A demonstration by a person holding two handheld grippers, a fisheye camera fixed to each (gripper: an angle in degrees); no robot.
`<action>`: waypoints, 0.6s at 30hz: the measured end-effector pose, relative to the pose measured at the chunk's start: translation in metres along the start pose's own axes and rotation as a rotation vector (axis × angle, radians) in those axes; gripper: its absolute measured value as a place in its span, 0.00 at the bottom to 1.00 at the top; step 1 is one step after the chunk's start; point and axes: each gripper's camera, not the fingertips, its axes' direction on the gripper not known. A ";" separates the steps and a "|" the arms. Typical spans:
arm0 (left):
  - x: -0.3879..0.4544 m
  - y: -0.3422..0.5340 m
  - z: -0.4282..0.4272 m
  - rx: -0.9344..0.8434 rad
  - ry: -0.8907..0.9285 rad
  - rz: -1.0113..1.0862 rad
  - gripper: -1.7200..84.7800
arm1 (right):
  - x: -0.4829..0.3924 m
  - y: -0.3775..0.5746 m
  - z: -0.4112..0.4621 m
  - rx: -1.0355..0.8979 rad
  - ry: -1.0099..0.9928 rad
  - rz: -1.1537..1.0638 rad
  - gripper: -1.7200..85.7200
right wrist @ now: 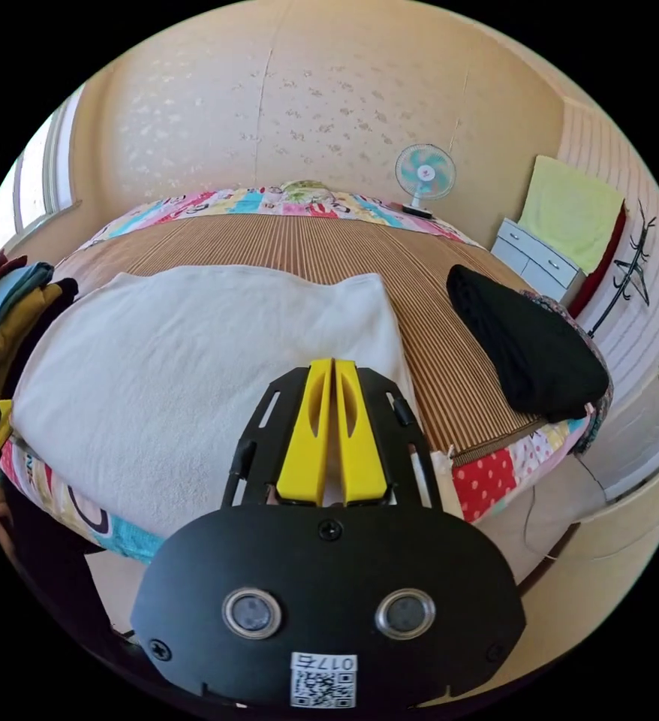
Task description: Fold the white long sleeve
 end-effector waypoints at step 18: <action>0.037 0.008 0.043 -0.014 0.157 0.029 0.09 | 0.086 -0.008 -0.027 0.036 -0.311 0.207 0.03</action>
